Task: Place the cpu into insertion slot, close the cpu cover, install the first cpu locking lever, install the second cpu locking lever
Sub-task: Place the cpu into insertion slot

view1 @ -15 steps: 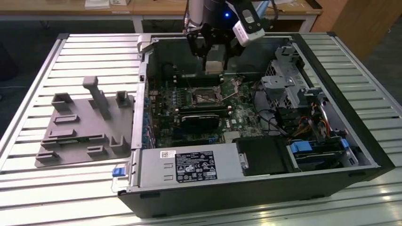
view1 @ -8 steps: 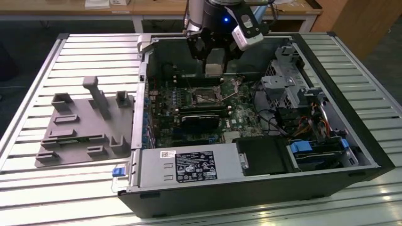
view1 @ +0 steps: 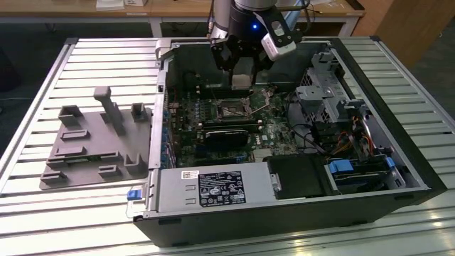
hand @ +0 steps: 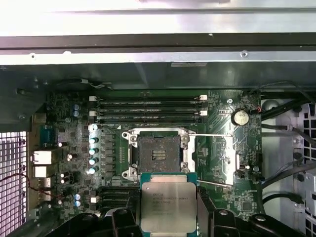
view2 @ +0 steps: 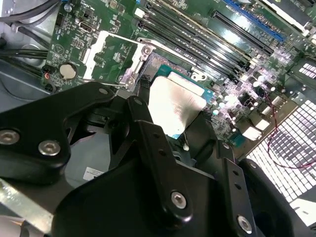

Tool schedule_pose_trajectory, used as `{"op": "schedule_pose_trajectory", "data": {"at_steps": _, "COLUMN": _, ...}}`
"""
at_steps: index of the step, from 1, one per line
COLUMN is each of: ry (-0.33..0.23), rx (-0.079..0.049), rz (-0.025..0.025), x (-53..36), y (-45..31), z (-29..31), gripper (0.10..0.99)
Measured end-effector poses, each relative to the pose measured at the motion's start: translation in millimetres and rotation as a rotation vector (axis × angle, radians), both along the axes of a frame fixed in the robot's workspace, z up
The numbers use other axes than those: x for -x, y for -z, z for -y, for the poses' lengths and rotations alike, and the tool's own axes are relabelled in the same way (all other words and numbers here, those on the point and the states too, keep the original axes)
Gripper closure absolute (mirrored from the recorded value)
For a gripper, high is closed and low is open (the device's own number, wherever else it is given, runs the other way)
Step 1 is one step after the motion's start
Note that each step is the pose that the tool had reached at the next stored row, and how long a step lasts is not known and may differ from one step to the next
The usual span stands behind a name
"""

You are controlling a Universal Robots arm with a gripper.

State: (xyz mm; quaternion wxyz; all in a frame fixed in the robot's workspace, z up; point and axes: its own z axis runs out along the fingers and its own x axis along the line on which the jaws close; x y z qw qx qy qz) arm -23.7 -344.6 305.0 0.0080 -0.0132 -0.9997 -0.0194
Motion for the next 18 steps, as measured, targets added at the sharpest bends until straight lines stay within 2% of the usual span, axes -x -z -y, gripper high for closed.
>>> {"op": "schedule_pose_trajectory", "data": {"at_steps": 9, "ry": 0.016, "rx": 0.0, "rz": 0.0004, "x": 0.0, "y": 8.2, "z": -1.4, "gripper": 0.549}}
{"op": "schedule_pose_trajectory", "data": {"at_steps": 18, "ry": 0.166, "rx": 0.0, "rz": 0.0006, "x": 0.0, "y": 14.1, "z": -1.5, "gripper": 0.549}}
